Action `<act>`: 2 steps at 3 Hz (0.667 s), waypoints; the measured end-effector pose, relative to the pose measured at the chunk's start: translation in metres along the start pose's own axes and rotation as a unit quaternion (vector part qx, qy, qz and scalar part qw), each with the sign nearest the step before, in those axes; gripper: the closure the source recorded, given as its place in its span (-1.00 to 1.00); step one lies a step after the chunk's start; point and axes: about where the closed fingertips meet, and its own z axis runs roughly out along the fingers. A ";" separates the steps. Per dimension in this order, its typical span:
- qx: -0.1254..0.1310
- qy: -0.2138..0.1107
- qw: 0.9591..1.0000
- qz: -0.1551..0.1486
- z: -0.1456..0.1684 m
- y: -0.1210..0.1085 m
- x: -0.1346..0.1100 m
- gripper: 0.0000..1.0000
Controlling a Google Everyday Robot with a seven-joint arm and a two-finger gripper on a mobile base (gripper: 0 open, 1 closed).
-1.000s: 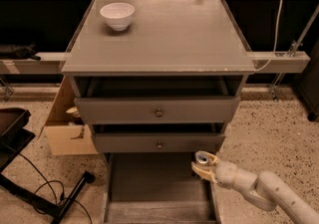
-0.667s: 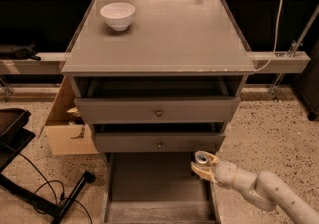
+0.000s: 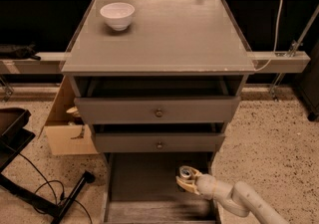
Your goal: Place redbull can into bottom drawer
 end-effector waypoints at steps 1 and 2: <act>-0.035 -0.005 0.999 -0.020 0.026 -0.002 0.060 1.00; -0.056 -0.005 0.998 -0.039 0.038 -0.005 0.083 1.00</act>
Offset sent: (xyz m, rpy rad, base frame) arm 0.0176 0.0317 -0.1152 -0.0277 -0.1097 0.1637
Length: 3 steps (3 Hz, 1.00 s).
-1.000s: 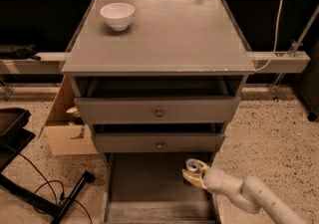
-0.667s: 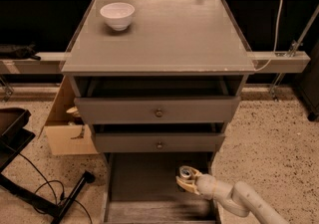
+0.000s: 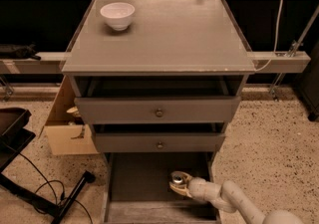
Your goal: Place redbull can into bottom drawer
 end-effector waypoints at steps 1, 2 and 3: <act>0.003 0.001 1.000 -0.003 -0.001 -0.006 0.000 0.62; 0.003 0.001 1.000 -0.003 -0.001 -0.006 0.000 0.00; 0.003 0.001 1.000 -0.003 -0.001 -0.006 0.000 -0.46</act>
Offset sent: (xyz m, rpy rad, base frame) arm 0.0050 -0.0029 -0.0002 -0.0038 -0.0066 -0.0054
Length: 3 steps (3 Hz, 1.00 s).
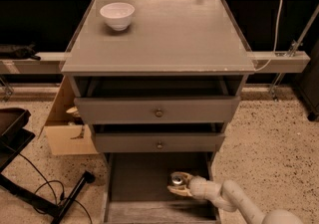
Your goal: Place redbull can into bottom drawer
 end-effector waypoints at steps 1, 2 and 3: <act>0.000 0.000 1.000 0.000 0.000 0.000 0.000 -0.92; 0.000 0.000 1.000 0.000 0.000 0.000 0.000 -1.00; 0.000 0.000 1.000 0.000 0.000 0.000 0.000 -1.00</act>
Offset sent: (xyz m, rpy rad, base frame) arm 0.0000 0.0000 0.0000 0.0000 0.0000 0.0000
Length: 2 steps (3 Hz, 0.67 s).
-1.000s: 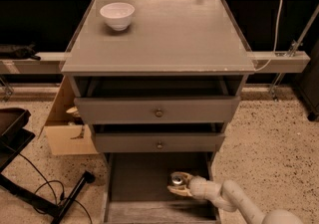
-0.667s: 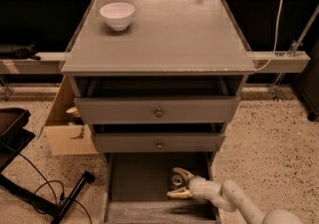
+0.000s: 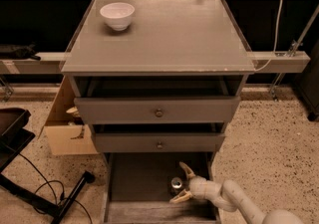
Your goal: Place redbull can into bottom drawer
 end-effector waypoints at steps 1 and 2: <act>-0.022 -0.017 1.000 -0.005 0.001 0.010 -0.033 -1.00; -0.080 -0.030 0.996 -0.011 -0.034 0.044 -0.091 -1.00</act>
Offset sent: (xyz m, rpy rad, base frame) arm -0.0755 -0.0268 0.1501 0.1066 -0.0634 0.2348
